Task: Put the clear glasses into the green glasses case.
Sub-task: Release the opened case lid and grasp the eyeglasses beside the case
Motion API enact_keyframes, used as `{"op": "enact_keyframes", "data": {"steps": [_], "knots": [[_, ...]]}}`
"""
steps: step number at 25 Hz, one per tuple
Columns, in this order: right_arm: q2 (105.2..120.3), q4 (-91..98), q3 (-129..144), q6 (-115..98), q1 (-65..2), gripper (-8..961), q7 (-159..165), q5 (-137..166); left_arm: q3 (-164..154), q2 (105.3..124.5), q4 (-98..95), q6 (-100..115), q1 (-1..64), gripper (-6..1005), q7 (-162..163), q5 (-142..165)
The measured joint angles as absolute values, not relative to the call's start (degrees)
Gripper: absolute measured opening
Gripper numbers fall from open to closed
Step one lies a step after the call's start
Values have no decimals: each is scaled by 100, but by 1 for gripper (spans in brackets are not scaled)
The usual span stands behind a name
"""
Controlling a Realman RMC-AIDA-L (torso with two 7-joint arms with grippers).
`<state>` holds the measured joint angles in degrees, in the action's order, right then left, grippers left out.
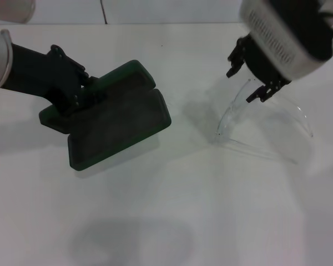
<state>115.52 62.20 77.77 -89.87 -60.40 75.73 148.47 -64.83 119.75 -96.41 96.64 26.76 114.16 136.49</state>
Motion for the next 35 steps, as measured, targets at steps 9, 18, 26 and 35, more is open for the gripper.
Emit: {"op": "enact_keyframes", "data": {"steps": [9,18,26,35], "knots": [[11611,5109,9041,-7608,-6327,580,7316,14868,-6504,11979,-9634,9623,2661,192,11420,13580],[11618,4635,9166,-7483,-6541,579,7239,14594,-6512,11979,-9591,9558,2688,192,11364,13572],[11619,4393,9283,-7399,-6597,578,7282,14585,-6513,11971,-9437,9500,2698,192,11289,13577],[11619,3924,9321,-7145,-6720,571,7246,14399,-6518,11970,-9334,9424,2698,192,11225,13577]]}}
